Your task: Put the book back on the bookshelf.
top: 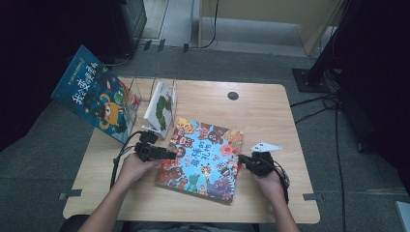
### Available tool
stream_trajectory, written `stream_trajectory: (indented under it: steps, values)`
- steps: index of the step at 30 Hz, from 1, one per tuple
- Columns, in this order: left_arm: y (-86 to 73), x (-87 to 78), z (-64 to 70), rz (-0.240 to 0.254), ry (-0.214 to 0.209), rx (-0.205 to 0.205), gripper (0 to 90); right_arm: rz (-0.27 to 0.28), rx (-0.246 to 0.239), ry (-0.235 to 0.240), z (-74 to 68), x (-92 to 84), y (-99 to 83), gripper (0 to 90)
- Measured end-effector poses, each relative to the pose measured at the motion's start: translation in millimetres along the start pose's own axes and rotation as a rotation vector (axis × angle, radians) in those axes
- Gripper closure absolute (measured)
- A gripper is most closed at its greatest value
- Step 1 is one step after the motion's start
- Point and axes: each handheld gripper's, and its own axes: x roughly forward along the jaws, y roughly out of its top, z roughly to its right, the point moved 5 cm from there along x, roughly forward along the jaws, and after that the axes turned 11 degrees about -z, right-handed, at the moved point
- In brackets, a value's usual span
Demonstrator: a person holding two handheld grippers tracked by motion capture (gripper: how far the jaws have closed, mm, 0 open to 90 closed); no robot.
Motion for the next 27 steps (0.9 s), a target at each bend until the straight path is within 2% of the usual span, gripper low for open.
stream_trajectory:
  steps: [9,15,18,23,25,27]
  values:
    - [2.5,1.5,1.8,-0.010,-0.003,-0.016,36.7,-0.006,0.002,0.005,-2.0,0.4,0.4,90.0]
    - [8.5,3.1,6.5,-0.073,0.049,-0.021,37.3,-0.014,0.000,0.007,-3.4,-0.2,-0.5,90.0]
    - [10.2,3.1,6.9,-0.073,0.065,-0.048,39.9,-0.020,-0.008,0.006,-4.5,-0.7,-2.2,90.0]
    - [10.7,-0.4,5.0,-0.065,0.045,-0.083,47.3,-0.016,-0.003,0.023,-2.9,-0.5,-2.7,90.0]
    - [11.5,-5.0,7.4,-0.053,0.044,-0.078,48.0,-0.014,-0.001,0.032,-2.2,-0.5,-3.0,90.0]
    - [13.3,-14.4,10.9,-0.030,0.023,-0.074,49.2,-0.011,0.004,0.040,-1.2,-0.5,-3.4,90.0]
